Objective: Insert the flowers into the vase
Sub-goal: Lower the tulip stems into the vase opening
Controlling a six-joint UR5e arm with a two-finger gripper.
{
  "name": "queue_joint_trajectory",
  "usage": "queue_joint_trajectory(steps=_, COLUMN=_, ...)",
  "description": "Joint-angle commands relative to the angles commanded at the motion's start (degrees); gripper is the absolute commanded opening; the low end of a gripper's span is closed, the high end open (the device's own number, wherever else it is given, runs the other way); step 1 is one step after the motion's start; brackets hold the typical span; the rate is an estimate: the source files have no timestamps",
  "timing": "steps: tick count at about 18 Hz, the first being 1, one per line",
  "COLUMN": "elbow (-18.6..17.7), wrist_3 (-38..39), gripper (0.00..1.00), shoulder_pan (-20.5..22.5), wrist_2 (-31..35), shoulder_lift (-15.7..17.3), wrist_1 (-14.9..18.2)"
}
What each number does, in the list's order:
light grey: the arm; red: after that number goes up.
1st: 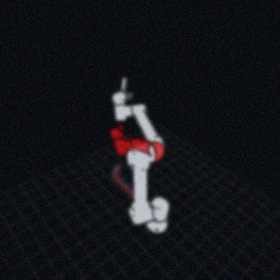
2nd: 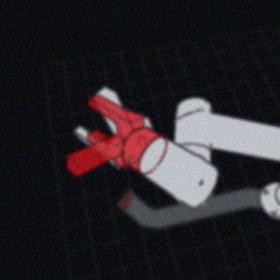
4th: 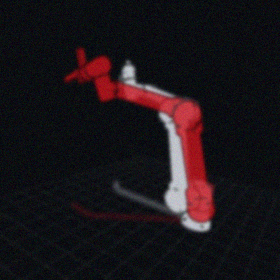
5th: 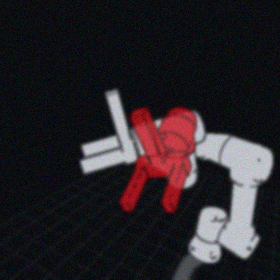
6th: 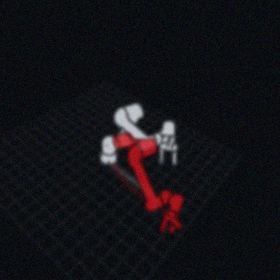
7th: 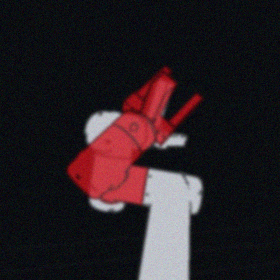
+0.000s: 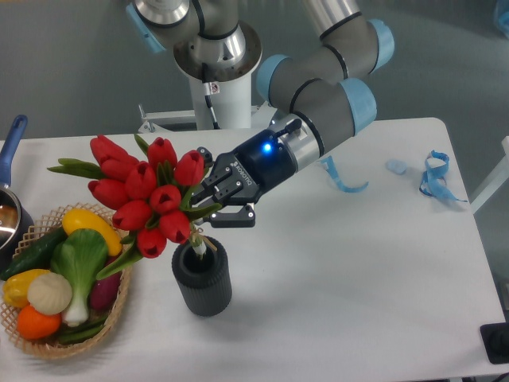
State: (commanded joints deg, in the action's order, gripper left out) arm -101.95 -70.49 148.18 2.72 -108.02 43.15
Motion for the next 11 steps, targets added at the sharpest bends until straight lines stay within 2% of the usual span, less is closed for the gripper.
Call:
queue_joint_trajectory(steps=6, elbow=-1.58, wrist_3=-0.26, gripper=0.17, shoulder_pan=-0.09, wrist_2=0.09, shoulder_lift=-1.84, wrist_1=0.00)
queue_joint_trajectory(steps=11, elbow=-2.55, wrist_3=-4.75, gripper=0.17, shoulder_pan=0.00, wrist_2=0.09, shoulder_lift=-4.65, wrist_1=0.00)
